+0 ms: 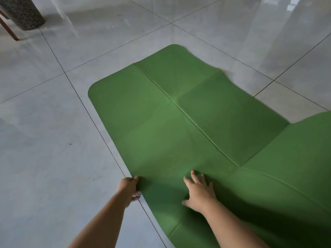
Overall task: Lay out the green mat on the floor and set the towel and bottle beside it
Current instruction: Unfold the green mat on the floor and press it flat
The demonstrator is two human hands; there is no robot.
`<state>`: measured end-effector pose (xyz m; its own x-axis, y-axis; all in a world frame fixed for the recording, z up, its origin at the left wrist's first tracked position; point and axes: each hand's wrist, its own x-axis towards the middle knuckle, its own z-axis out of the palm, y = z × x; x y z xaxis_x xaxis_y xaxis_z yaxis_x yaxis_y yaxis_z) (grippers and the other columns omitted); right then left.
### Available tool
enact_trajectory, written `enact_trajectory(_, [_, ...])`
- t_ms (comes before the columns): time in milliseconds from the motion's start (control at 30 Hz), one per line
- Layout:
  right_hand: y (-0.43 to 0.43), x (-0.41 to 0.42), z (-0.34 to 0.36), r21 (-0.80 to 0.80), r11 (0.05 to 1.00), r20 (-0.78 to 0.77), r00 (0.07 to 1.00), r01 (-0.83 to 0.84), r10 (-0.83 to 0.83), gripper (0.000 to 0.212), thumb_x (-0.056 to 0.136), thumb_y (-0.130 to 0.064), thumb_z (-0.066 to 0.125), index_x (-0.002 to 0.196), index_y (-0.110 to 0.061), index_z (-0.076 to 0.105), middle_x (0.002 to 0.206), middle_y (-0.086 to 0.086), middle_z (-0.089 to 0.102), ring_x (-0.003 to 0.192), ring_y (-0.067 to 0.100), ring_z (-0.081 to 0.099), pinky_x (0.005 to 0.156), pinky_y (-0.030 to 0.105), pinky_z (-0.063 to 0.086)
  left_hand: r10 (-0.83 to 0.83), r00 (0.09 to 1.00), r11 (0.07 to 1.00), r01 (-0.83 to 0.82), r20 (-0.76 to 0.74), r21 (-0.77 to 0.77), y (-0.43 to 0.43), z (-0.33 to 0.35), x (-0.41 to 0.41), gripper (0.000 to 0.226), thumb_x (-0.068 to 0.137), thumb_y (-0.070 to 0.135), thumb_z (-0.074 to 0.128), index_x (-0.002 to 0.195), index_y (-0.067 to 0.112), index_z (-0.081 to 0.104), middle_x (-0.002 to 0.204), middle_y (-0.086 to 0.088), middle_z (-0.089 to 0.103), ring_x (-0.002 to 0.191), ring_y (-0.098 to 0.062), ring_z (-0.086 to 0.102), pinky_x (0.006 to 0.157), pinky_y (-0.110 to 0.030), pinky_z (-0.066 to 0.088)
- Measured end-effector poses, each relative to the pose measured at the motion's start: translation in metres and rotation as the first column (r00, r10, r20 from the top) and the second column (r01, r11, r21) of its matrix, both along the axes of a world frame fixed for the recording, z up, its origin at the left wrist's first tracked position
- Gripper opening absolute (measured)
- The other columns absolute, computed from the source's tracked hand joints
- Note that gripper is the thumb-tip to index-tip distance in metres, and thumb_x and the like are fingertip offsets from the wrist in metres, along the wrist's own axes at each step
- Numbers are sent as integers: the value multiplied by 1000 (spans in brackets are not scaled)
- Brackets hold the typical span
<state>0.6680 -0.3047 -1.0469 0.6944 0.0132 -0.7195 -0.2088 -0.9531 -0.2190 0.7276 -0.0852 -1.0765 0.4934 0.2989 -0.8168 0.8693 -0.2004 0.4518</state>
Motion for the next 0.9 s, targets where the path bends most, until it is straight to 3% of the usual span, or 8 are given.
enact_trajectory(100, [-2, -2, 1, 7, 1000, 3, 1000, -13, 13, 78, 87, -40, 59, 150, -24, 14, 158, 1, -12, 145, 32, -7, 116, 53, 5, 20, 997, 1000, -21, 76, 15, 0, 0, -4, 16, 99, 15, 44, 89, 5, 51, 71, -11, 50, 57, -22, 49, 60, -35, 50])
enact_trajectory(267, [-4, -4, 2, 22, 999, 19, 999, -42, 42, 77, 86, -45, 59, 148, -22, 20, 159, 1, -8, 146, 29, -5, 116, 50, 3, 84, 994, 996, -86, 73, 20, 0, -2, -6, 14, 99, 12, 42, 89, 4, 49, 73, -11, 48, 59, -22, 47, 55, -34, 49])
enact_trajectory(433, [-4, -7, 6, 11, 998, 14, 998, -61, 60, 76, 87, -46, 58, 148, -21, 21, 159, 2, -6, 146, 29, -5, 116, 49, 2, 128, 990, 991, -129, 52, 24, -1, -6, -5, 21, 98, 8, 41, 77, 6, 47, 71, -11, 48, 58, -21, 47, 53, -36, 48])
enact_trajectory(700, [1, -7, 12, 32, 997, 11, 998, -66, 66, 78, 84, -49, 59, 148, -21, 22, 159, 1, -2, 146, 27, -4, 116, 51, 1, 167, 985, 985, -165, -44, 51, 7, -8, -16, 19, 94, 0, 40, 75, 2, 44, 72, -13, 51, 60, -26, 49, 69, -44, 50])
enact_trajectory(800, [0, -6, 13, 15, 998, 8, 998, -65, 65, 77, 85, -48, 59, 148, -20, 23, 159, 2, -1, 146, 28, -3, 115, 52, 1, 78, 997, 990, -77, -6, 119, 2, -9, -17, 15, 97, 9, 41, 88, -1, 47, 90, -19, 54, 76, -32, 54, 67, -43, 52])
enact_trajectory(900, [-1, -5, 15, -11, 998, 1, 998, -67, 67, 74, 86, -45, 58, 147, -20, 24, 159, 3, -1, 146, 29, -2, 116, 53, 2, -84, 994, 974, 68, 67, 215, -1, -9, -17, 15, 98, 13, 40, 100, 2, 49, 100, -20, 55, 82, -35, 55, 55, -33, 50])
